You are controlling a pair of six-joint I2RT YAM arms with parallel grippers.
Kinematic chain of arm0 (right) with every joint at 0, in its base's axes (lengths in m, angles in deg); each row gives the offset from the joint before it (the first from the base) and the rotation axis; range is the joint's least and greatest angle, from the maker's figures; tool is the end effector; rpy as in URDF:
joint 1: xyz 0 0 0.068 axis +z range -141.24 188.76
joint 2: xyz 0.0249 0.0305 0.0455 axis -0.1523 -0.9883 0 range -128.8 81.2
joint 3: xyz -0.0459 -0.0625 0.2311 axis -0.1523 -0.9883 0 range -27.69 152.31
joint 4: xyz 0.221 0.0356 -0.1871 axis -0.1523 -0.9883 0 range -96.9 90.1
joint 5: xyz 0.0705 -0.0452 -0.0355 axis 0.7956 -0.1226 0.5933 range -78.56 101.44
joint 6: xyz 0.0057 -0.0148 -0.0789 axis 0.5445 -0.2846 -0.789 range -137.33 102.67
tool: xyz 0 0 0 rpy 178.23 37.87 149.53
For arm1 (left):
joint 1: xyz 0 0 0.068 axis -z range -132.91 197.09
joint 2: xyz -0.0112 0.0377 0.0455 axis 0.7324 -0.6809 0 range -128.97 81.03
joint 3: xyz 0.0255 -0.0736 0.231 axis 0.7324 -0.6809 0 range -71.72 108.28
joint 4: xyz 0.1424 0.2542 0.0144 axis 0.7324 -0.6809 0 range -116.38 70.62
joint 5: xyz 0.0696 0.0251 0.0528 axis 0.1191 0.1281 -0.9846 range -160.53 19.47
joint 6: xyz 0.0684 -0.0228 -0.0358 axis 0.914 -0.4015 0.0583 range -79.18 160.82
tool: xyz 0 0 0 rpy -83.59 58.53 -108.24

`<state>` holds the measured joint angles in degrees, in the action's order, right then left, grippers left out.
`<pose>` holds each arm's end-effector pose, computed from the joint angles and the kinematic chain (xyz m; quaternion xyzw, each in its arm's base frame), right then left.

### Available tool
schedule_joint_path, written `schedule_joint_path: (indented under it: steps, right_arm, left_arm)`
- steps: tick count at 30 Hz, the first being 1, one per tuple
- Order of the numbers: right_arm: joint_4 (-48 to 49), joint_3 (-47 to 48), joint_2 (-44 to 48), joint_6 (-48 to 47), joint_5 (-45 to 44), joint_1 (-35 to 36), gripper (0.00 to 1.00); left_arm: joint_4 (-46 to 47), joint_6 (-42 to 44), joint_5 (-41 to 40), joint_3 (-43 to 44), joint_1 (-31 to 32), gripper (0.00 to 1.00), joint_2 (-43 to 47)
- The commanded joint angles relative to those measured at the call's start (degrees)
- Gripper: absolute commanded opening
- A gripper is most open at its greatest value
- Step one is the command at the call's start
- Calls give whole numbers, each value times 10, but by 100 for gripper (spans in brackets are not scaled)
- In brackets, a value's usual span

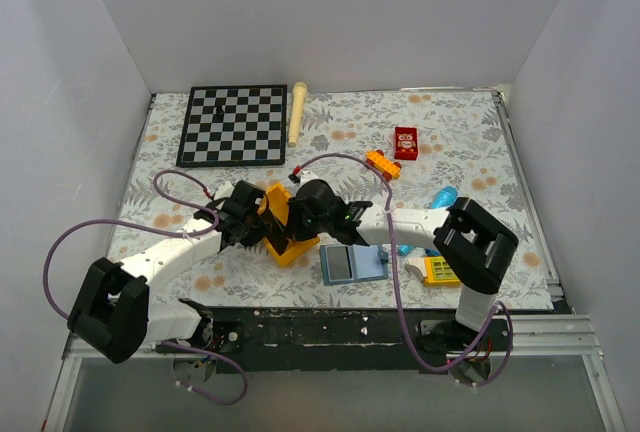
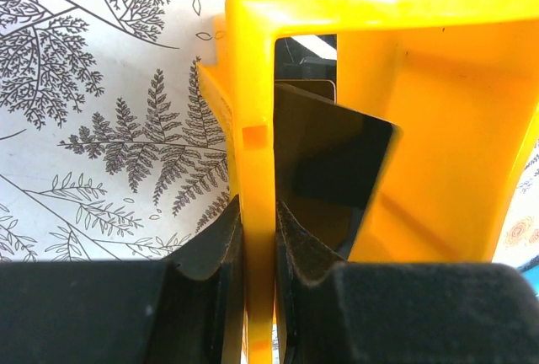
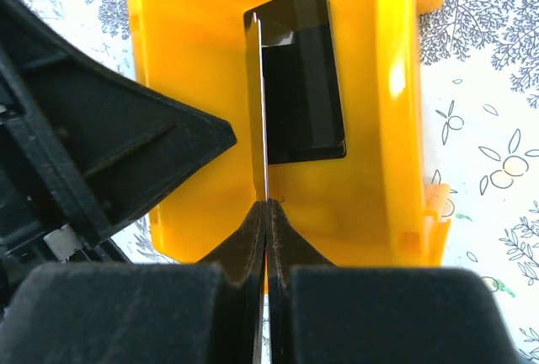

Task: Put the credit cards into the card holder
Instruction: Pick up the credit card from the storage box.

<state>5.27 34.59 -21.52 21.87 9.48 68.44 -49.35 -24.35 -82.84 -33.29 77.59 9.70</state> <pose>0.2233 0.3773 0.1248 -0.1501 0.8752 0.3393 0.3104 0.2445 -0.1269 0.1086 -0.3120 0.9151 -0.1029 0.2338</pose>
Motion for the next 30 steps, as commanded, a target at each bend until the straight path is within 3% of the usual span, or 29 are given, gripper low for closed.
schedule_joint_path:
  steps: [1, 9, 16, 22, 24, 27, 30]
  right_arm:
    - [16, 15, 30, -18, -5, -2, 1]
    - [-37, 19, 59, -42, -64, -3, 1]
    - [-32, 7, 59, -40, -52, -6, 1]
    - [-77, 55, 18, -46, -43, -6, 2]
    - [-96, 71, 6, -46, -48, -5, 10]
    - [-167, 127, -34, -54, -46, -6, 31]
    - [-244, 183, -73, -54, -47, -4, 38]
  left_arm:
    - [-6, 7, 18, 23, 3, 0, -13]
    - [-7, 27, 27, 40, 3, 0, -12]
    - [-8, 30, 19, 37, 4, 0, 1]
    - [0, 30, 24, 31, 3, 0, -2]
    - [0, 29, 21, 30, 3, 0, 1]
    - [0, 23, 16, 26, 4, 0, 7]
    - [0, 16, 17, 26, 3, 0, 5]
